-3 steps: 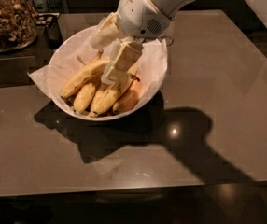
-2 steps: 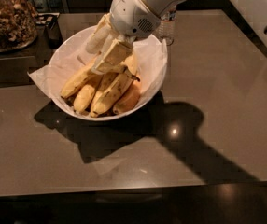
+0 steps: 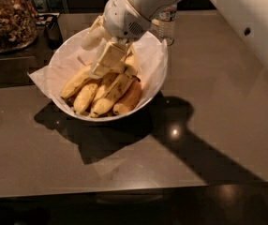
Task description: Pick banana from white bowl
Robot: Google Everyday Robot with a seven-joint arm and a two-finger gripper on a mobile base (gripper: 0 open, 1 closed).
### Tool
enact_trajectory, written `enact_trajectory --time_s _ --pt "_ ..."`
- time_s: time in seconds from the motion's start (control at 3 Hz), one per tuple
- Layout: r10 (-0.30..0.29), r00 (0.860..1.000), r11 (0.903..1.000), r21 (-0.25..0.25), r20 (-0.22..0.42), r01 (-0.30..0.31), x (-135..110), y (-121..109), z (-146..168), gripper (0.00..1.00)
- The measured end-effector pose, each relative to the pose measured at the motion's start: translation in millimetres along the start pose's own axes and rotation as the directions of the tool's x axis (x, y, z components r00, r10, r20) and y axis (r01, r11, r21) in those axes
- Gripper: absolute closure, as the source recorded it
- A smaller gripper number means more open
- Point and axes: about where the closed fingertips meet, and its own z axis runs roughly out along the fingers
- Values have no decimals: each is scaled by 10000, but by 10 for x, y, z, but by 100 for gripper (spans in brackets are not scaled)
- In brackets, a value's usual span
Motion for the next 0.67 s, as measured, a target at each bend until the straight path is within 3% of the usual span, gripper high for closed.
enact_trajectory --time_s 0.67 --pt "401 9990 9992 -71 -209 -403 188 1 254 41"
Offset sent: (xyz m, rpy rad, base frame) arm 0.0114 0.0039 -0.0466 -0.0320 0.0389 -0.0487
